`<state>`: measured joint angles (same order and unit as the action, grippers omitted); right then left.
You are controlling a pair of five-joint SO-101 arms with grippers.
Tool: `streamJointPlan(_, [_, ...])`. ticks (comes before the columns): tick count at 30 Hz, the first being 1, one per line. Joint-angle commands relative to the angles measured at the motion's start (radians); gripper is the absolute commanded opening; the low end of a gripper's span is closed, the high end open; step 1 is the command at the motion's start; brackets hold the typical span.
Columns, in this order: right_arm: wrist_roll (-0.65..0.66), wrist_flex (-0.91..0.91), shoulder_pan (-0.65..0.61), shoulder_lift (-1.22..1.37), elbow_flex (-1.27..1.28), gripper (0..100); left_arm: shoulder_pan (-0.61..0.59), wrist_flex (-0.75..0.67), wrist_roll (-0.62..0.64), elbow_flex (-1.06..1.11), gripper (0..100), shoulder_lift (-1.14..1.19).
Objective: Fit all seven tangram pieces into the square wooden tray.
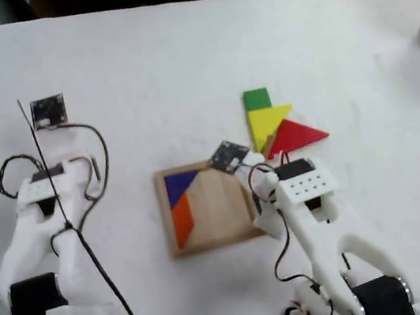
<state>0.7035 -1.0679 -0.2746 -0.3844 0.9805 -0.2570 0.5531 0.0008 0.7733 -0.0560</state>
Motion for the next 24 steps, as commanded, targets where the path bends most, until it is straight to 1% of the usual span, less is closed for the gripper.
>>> streamJointPlan(1, [0.018,-0.002,-0.007,0.004,-0.012,20.0,-0.004,0.008,0.011,-0.051,2,-0.004])
streamJointPlan(5, [0.020,-0.030,-0.030,0.002,-0.011,14.4,-0.005,0.008,0.011,-0.051,2,-0.004])
streamJointPlan(8, [0.020,-0.047,-0.068,0.002,-0.006,15.4,-0.005,0.008,0.011,-0.051,2,-0.004])
streamJointPlan(12, [0.020,-0.048,-0.070,0.005,-0.006,18.0,-0.005,0.006,0.011,-0.051,2,-0.004])
streamJointPlan(16, [0.020,-0.045,-0.071,0.012,-0.006,18.2,-0.005,0.006,0.011,-0.051,2,-0.004])
streamJointPlan(20, [0.078,-0.051,-0.076,0.013,-0.005,18.3,-0.005,0.006,0.011,-0.051,2,-0.004])
streamJointPlan(24, [0.089,-0.044,-0.076,0.013,-0.005,18.3,-0.005,0.006,0.011,-0.051,2,-0.004])
